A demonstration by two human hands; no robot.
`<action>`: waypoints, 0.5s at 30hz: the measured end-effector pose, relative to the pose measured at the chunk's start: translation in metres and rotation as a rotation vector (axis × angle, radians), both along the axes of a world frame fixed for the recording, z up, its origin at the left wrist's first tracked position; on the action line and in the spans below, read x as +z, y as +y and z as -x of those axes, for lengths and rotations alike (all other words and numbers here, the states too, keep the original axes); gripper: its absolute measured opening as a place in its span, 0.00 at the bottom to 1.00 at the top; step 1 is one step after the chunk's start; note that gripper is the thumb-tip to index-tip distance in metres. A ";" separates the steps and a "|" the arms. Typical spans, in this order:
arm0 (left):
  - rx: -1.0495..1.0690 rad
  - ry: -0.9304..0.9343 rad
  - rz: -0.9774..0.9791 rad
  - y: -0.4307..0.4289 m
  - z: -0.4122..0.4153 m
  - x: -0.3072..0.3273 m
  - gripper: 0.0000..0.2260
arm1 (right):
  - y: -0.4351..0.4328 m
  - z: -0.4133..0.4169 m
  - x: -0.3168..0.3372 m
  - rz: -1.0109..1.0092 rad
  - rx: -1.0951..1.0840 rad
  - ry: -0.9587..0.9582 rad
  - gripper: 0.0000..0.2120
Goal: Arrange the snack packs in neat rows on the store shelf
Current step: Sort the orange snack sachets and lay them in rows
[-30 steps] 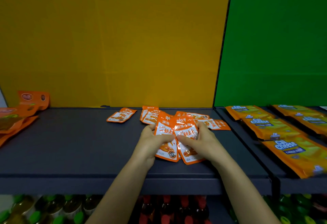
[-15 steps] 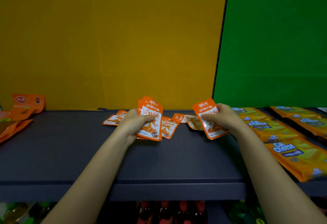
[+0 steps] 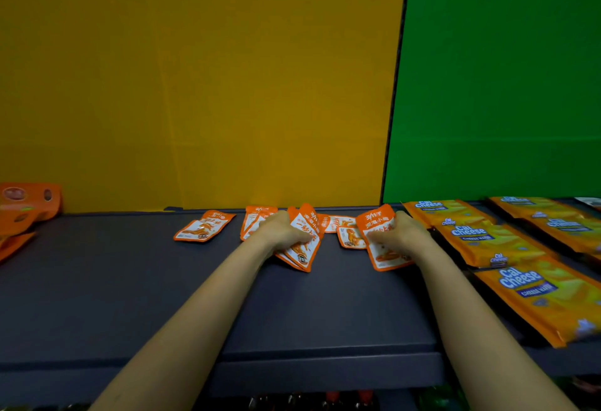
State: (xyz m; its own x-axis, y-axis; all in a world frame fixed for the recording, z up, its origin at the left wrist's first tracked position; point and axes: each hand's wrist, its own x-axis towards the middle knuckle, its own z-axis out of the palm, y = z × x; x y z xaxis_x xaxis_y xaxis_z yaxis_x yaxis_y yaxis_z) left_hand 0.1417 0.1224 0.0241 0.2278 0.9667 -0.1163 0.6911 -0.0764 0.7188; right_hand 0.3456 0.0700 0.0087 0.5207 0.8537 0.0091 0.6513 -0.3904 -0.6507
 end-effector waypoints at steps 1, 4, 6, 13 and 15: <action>0.003 -0.004 0.006 0.001 0.000 0.001 0.23 | 0.000 0.000 0.000 0.000 0.007 -0.009 0.29; 0.035 -0.043 0.012 0.000 -0.002 0.005 0.27 | 0.001 0.000 0.001 -0.007 0.005 -0.024 0.29; 0.050 -0.086 0.016 -0.001 -0.001 0.006 0.32 | -0.001 0.001 0.003 -0.031 -0.004 -0.012 0.28; 0.002 -0.273 0.085 0.001 0.008 0.006 0.17 | -0.009 -0.001 0.005 -0.151 -0.017 0.052 0.25; -0.005 -0.340 0.077 0.001 0.015 0.008 0.10 | -0.014 0.000 0.008 -0.238 0.009 0.122 0.22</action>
